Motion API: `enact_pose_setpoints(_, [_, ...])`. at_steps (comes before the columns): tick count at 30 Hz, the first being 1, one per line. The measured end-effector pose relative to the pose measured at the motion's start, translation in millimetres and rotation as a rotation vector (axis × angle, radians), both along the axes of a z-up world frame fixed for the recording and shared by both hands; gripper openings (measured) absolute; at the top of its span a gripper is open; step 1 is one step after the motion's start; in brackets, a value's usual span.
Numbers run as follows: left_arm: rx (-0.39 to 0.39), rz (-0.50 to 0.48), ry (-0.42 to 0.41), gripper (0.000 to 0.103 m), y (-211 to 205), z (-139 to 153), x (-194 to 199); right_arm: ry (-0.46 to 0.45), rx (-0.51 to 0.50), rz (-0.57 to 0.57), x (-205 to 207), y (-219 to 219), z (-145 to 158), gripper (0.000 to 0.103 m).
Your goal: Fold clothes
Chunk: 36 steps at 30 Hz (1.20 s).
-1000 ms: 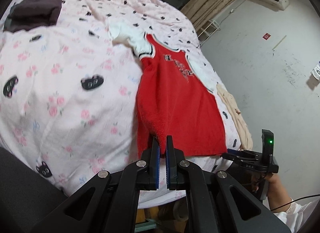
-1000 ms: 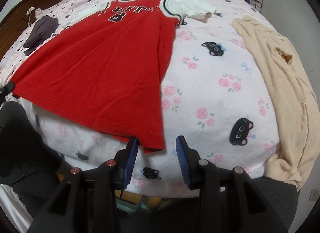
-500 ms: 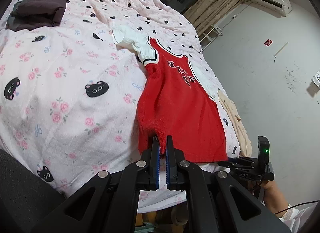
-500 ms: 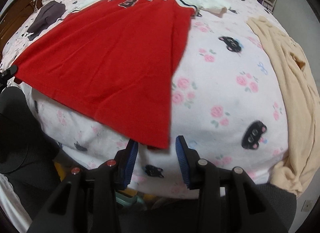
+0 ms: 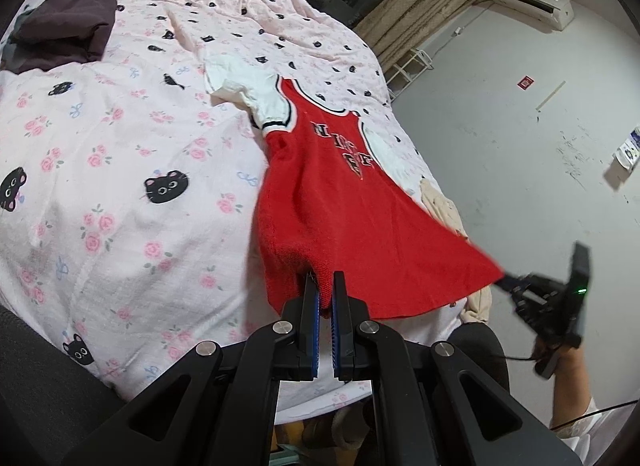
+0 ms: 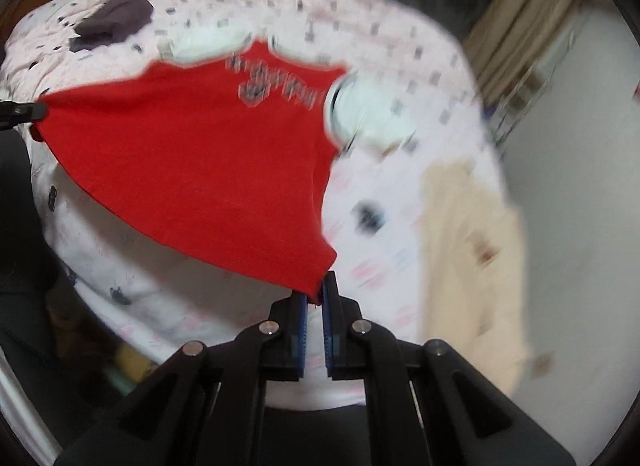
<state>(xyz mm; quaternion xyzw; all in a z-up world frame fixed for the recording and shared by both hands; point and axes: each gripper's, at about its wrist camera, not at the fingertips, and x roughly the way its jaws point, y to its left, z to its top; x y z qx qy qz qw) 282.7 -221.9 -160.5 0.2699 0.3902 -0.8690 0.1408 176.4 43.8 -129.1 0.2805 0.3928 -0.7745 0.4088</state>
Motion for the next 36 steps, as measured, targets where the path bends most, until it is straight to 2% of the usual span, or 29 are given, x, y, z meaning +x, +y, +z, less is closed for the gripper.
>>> enact_pose_setpoints(2, [-0.012,-0.009,-0.015,0.004,3,2,-2,0.064,0.004,0.061,12,3,18,0.007])
enact_pose_setpoints(5, [-0.026,-0.021,-0.052,0.004,6,0,-5,0.179,0.117,0.102,22,-3,6,0.006])
enact_pose_setpoints(6, [-0.027,-0.024,-0.074,0.004,7,-3,-7,0.178,0.156,0.110,22,-5,-3,0.006])
enact_pose_setpoints(12, [-0.031,-0.025,-0.209,0.004,10,-23,-16,0.048,0.361,0.145,16,-20,-81,0.006])
enact_pose_setpoints(15, [-0.019,-0.031,-0.260,0.004,10,-35,-19,0.008,0.415,0.144,17,-23,-105,0.005])
enact_pose_setpoints(16, [-0.018,-0.028,-0.274,0.004,10,-39,-19,0.008,0.431,0.148,18,-24,-111,0.001])
enact_pose_setpoints(21, [0.012,0.000,-0.349,0.006,10,-56,-16,0.012,0.487,0.150,18,-25,-129,0.003])
enact_pose_setpoints(25, [0.044,0.007,-0.373,0.006,11,-57,-8,-0.066,0.475,0.185,19,-18,-125,0.010])
enact_pose_setpoints(26, [0.040,0.008,-0.359,0.007,11,-53,-5,-0.096,0.454,0.190,18,-15,-120,0.013])
enact_pose_setpoints(28, [-0.025,0.015,-0.341,0.008,14,-36,0,-0.156,0.412,0.198,17,-9,-108,0.019])
enact_pose_setpoints(29, [-0.061,0.025,-0.320,0.014,12,-24,0,-0.186,0.391,0.202,17,-6,-102,0.027])
enact_pose_setpoints(30, [-0.097,0.035,-0.300,0.031,10,-13,1,-0.206,0.364,0.200,16,-3,-96,0.039])
enact_pose_setpoints(31, [-0.117,0.051,-0.276,0.043,4,-4,1,-0.225,0.328,0.193,13,-1,-88,0.043])
enact_pose_setpoints(32, [-0.137,0.067,-0.252,0.070,-2,5,2,-0.244,0.296,0.186,9,1,-82,0.044])
enact_pose_setpoints(33, [-0.156,0.083,-0.227,0.082,-7,14,2,-0.265,0.265,0.178,4,2,-75,0.044])
enact_pose_setpoints(36, [-0.159,0.087,-0.149,0.082,-35,26,-9,-0.309,0.187,0.133,-14,-1,-60,0.044])
